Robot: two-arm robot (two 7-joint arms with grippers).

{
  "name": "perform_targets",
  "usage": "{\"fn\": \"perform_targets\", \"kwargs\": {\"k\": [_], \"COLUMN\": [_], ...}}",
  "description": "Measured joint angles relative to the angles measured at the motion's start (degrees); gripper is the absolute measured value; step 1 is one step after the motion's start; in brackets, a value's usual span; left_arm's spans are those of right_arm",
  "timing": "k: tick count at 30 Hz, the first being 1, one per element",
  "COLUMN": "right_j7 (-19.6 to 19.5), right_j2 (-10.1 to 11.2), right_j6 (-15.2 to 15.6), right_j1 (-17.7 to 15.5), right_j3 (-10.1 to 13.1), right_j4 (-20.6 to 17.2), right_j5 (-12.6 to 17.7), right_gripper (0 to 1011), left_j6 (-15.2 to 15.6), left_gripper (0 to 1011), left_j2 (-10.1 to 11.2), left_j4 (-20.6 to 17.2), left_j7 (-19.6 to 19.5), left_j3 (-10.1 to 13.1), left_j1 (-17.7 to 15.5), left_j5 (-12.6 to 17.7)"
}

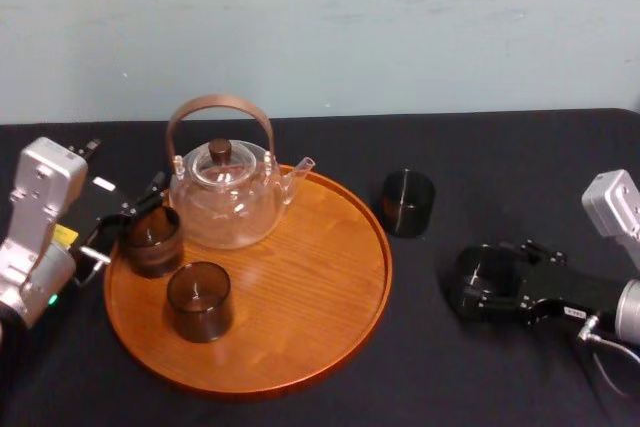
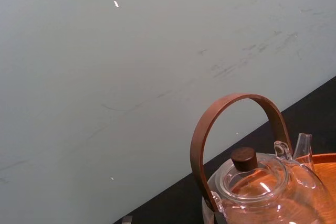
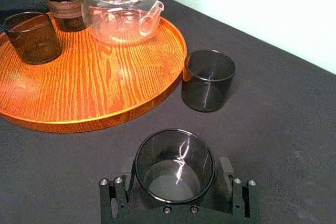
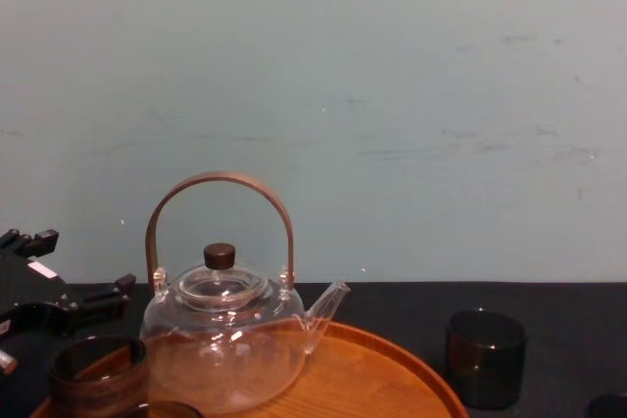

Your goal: Pick up the glass from the table and place it on the tray.

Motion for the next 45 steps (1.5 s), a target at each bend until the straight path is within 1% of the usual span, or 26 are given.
{"fn": "perform_targets", "kwargs": {"k": [12,24,26,28,30,45], "right_j7": [0.0,0.0,0.0,0.0,0.0,0.0], "right_j2": [-0.3,-0.3,-0.3,-0.3,-0.3,-0.3], "right_j6": [0.1,-0.3,-0.2,-0.2,-0.2,-0.2], "right_j1": [1.2,1.2,1.1,1.1,1.1,1.1], "right_j3": [-1.2,-1.2,-1.2,-1.2,-1.2,-1.1], "right_j4": [0.6,0.5,0.5,0.4,0.4,0.4], "right_j5": [-0.5,-0.6,-0.6,-0.6,-0.6,-0.5], "right_gripper": [1002,1003,978,927,905,904], "left_j6": [0.0,0.0,0.0,0.0,0.0,0.0], "left_gripper": [1001,1001,1001,1001,1001,1001], "left_j2": [0.0,0.0,0.0,0.0,0.0,0.0], "left_j4": [0.0,0.0,0.0,0.0,0.0,0.0], "left_j7": [0.0,0.0,0.0,0.0,0.0,0.0], "left_j3": [0.0,0.0,0.0,0.0,0.0,0.0], "left_j1": [0.0,0.0,0.0,0.0,0.0,0.0], "left_j5": [0.0,0.0,0.0,0.0,0.0,0.0]}}
